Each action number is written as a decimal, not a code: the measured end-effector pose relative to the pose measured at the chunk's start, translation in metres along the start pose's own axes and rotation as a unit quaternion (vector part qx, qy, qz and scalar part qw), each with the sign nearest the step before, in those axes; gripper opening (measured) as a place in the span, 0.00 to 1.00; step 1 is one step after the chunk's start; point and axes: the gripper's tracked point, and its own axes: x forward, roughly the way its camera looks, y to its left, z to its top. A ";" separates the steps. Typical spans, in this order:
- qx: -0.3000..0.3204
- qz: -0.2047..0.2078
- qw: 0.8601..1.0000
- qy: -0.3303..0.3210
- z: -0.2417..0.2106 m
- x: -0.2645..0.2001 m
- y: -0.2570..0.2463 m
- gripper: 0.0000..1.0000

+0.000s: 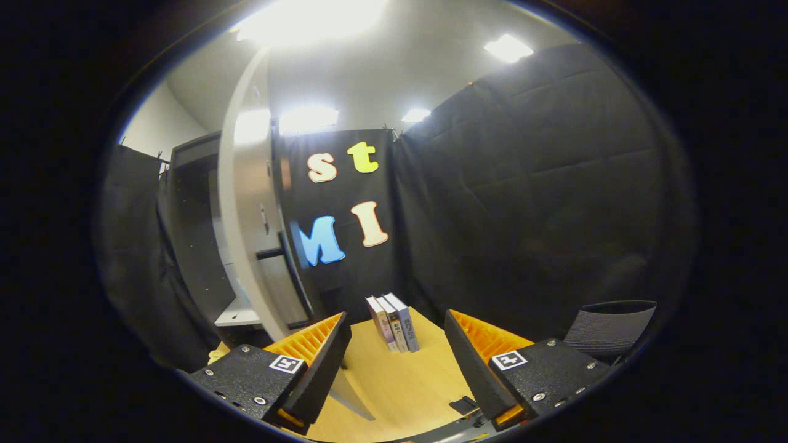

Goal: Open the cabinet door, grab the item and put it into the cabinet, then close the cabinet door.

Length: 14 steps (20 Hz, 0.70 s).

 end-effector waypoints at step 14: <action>-0.040 0.021 0.999 -0.019 0.010 0.062 0.042 0.93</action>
